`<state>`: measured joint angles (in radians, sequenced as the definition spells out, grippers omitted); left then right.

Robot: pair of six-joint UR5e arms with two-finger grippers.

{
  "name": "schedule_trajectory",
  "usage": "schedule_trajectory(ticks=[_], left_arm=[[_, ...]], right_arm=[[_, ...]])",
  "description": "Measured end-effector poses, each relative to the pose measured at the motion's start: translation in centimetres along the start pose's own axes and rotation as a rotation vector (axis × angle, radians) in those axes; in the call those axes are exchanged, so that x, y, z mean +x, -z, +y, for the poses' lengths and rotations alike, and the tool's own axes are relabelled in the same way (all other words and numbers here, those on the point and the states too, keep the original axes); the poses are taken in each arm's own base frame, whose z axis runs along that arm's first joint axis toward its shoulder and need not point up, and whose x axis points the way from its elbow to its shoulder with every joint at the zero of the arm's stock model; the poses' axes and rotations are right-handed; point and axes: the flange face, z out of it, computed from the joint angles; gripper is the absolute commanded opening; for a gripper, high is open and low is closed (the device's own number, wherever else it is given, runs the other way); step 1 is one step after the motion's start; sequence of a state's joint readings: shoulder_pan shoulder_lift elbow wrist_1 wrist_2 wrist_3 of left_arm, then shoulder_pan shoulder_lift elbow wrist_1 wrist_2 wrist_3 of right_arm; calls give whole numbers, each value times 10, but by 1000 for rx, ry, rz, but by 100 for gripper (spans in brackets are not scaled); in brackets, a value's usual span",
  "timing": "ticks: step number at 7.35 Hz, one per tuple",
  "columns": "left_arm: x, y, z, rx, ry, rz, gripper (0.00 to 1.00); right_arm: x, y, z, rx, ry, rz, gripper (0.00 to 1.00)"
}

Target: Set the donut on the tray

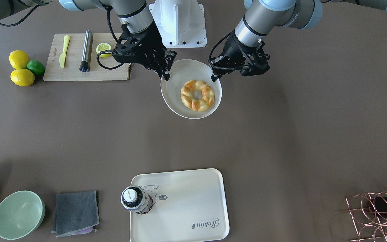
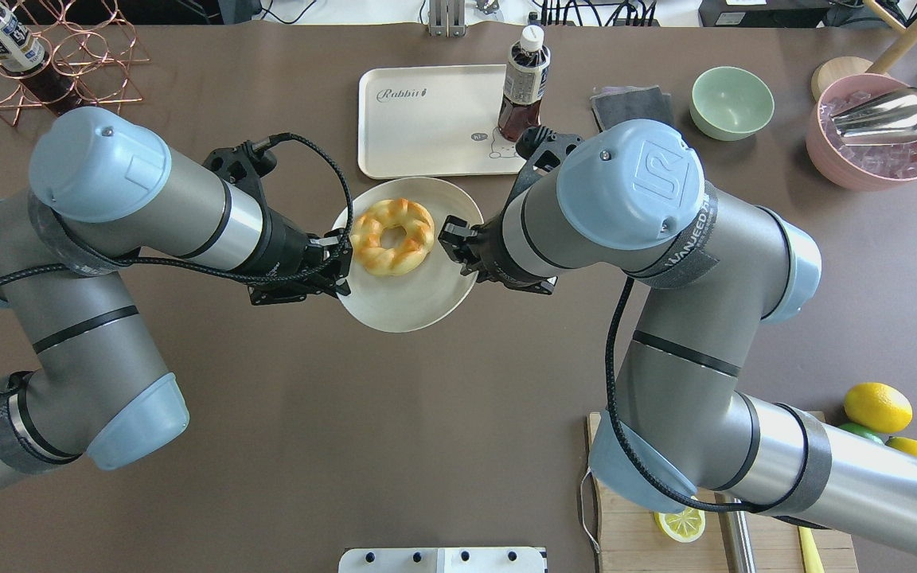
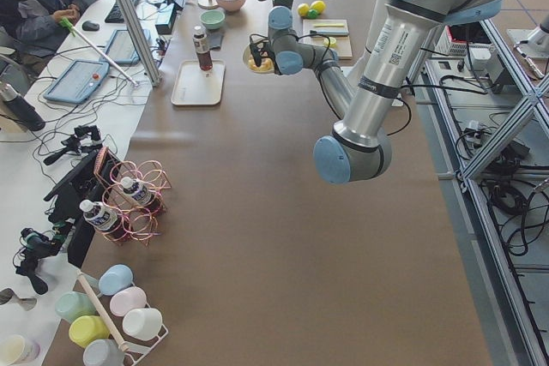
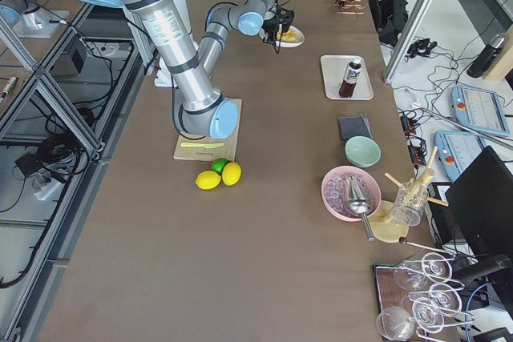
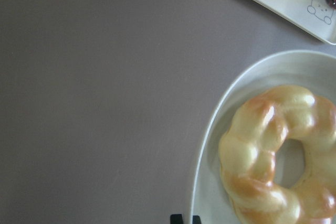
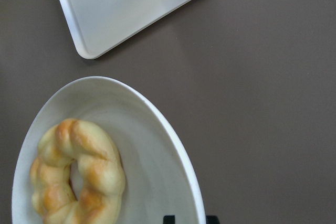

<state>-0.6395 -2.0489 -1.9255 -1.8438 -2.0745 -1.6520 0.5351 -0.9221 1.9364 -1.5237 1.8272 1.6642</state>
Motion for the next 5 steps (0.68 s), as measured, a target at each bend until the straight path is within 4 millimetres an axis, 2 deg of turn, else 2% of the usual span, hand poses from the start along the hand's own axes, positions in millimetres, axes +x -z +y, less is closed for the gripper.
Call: schedule_trajectory(ticks=[3,5], left_arm=[[0,0,-1,-1,0,1,0],[4,10,-15,23,5,19,0]], right_arm=[[4,5,-2,4,-15,0,100],[23,16,-16,19,-31,7,100]])
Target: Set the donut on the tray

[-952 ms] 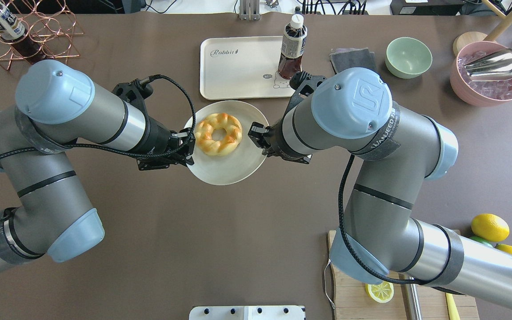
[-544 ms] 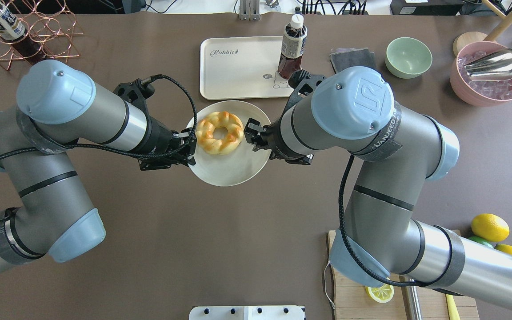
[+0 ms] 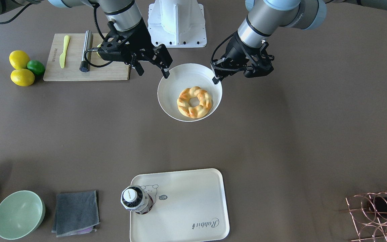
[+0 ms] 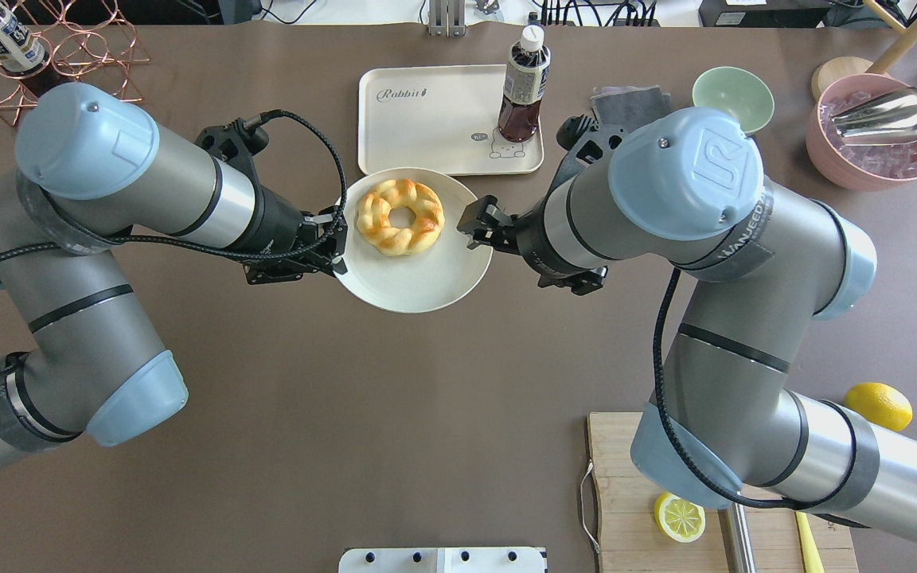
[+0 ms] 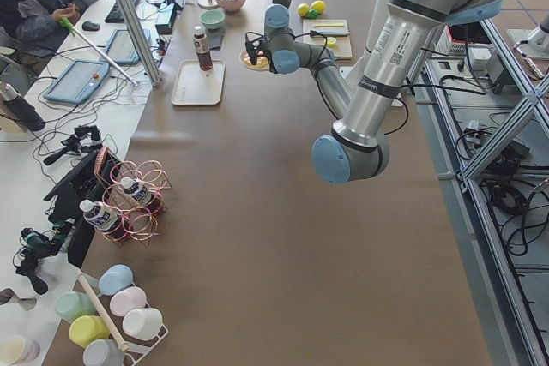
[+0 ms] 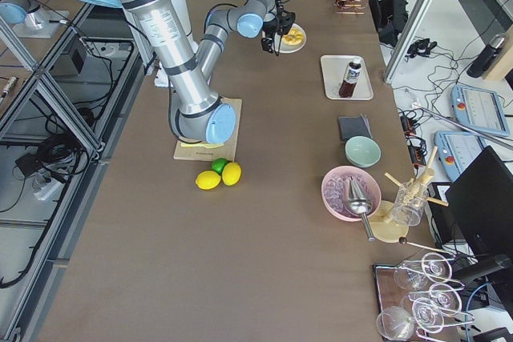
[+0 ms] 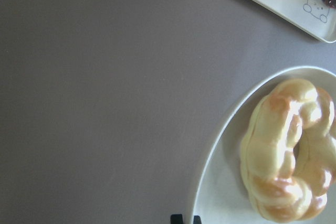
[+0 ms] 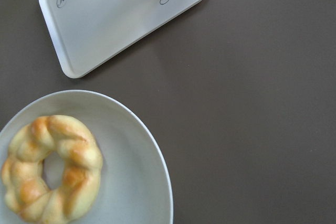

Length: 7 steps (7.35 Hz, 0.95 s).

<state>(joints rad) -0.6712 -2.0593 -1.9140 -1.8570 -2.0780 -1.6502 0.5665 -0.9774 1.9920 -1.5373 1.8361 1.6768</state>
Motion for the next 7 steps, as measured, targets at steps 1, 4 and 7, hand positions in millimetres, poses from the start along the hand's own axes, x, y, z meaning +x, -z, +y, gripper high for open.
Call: schedule_trajectory(ticks=[1,4,7], left_arm=[[5,1,-17,22,5,5,0],[31,-43,-94,62,18,-5,0],[34,-91,-178,56,-2,-58,0]], right_arm=[[15,7,-9,-2,-5,8,100],[66,27,-71,-44,57,56,100],[170,44,-153,-49,224,160,100]])
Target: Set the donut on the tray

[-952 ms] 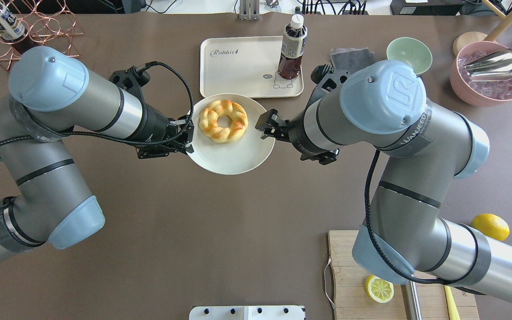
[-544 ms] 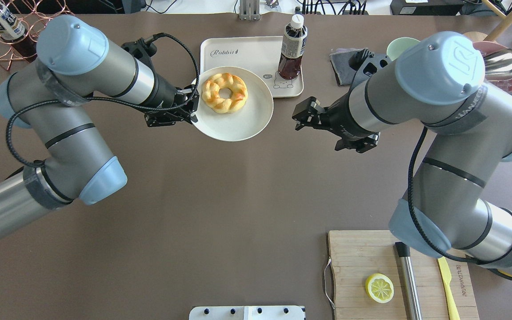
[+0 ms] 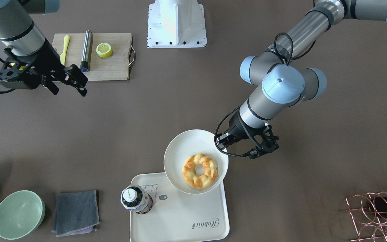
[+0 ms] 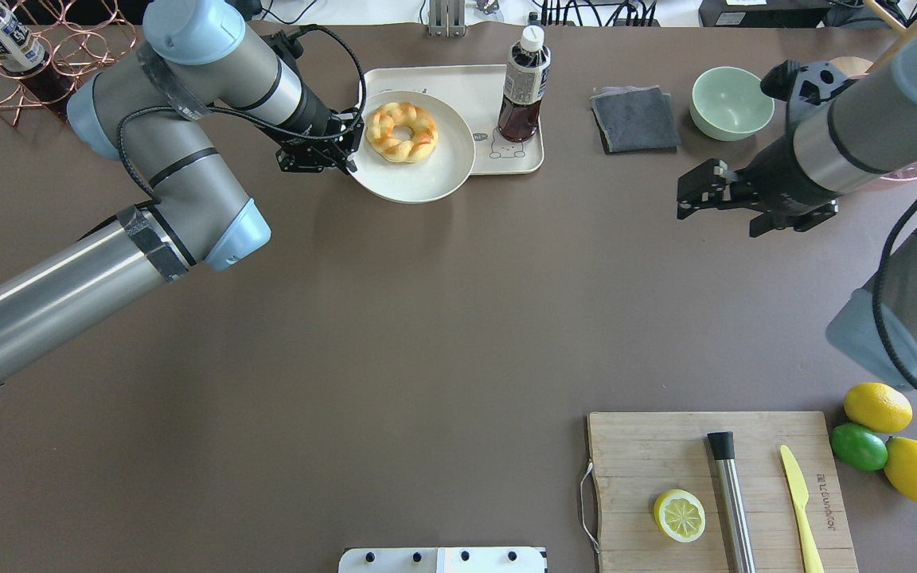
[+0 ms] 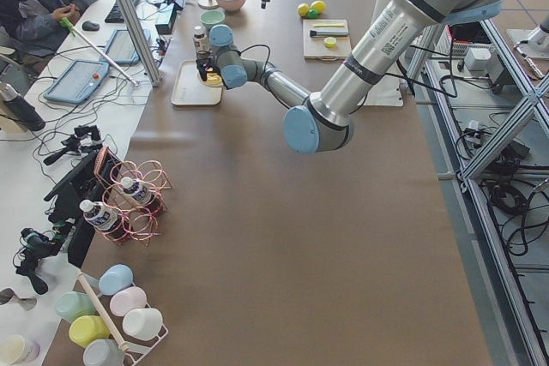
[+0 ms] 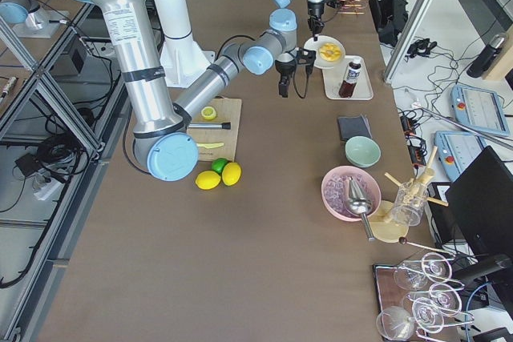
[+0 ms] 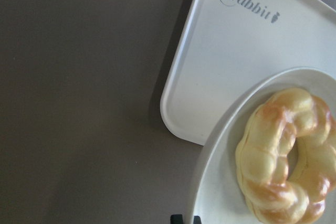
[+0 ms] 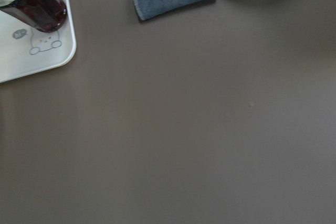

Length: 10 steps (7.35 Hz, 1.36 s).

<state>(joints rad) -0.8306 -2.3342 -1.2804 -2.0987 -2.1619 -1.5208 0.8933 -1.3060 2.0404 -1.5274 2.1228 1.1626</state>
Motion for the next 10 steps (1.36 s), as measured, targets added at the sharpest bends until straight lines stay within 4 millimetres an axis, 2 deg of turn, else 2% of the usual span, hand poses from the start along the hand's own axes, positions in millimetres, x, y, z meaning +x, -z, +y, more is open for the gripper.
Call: schedule_trajectory(ticks=[1,3,4,5,6,9,10], left_arm=[[-4,-10,-18,11,2,-13,0],[-7,-41,-47,43,23,-22,0],[-2,-53,-57,58,34,-26,0],[4,-61,-64,71,40,-25,0],[7,-69,-69,84,61,-13,0],[23,-88,-61,108,109,30,0],[24,-92,-57,114,111,35,63]], right_arm=[[45,8,-16,-9,41,24,100],[126,20,-30,-30,123,66,100],[162,28,-33,-43,157,74,100],[189,36,-35,-51,180,74,100],[203,40,-36,-54,192,75,100],[217,42,-39,-52,189,82,100],[219,43,-40,-49,185,82,100]])
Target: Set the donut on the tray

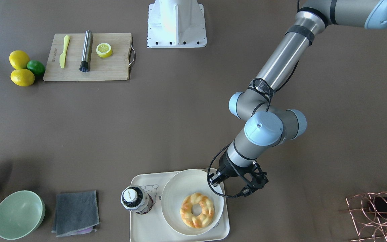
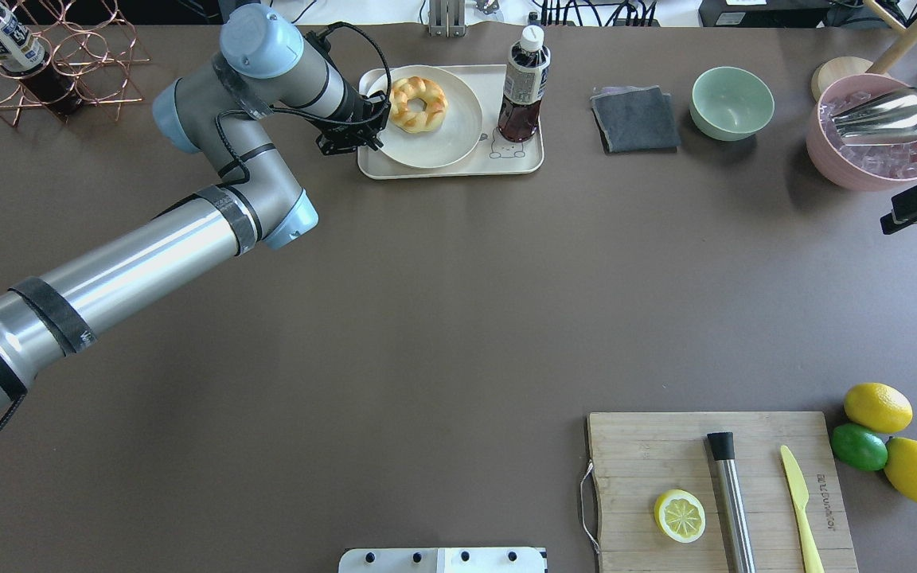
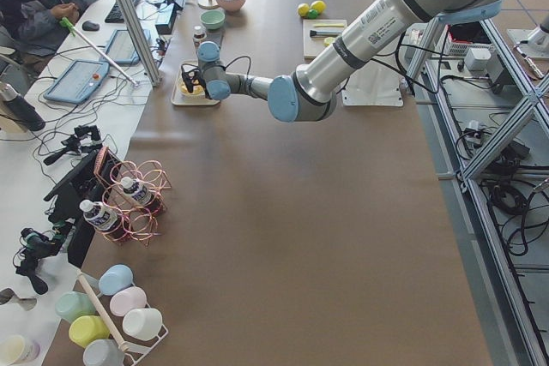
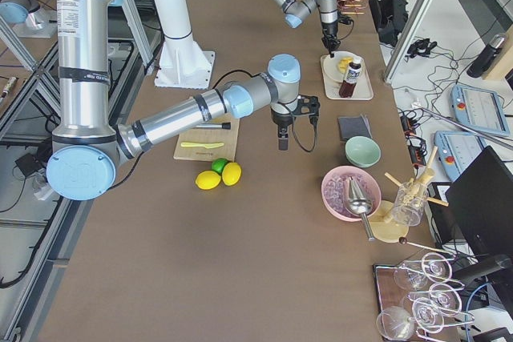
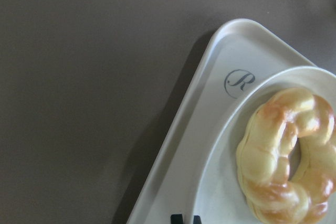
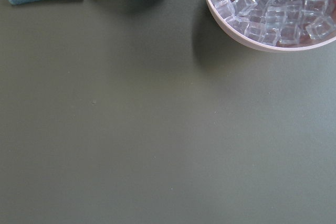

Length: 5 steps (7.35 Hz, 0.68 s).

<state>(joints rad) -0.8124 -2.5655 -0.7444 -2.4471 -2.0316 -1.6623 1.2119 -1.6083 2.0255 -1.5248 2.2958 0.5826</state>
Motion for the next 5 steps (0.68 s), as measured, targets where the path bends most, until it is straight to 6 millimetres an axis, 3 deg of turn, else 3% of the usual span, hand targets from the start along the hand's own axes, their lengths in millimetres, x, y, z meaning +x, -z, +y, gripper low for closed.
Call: schedule_trajectory(ticks=[1,3,5], left_arm=[[-1,-3,2,9,-1,1,97],[0,-6,4,34,-33,3,97],[13,17,1,46,-84,18,97]], right_arm=[[2,1,0,2,-4,0,100],[7,1,2,0,-12,3,100],[9,1,2,-1,-16,4,100]])
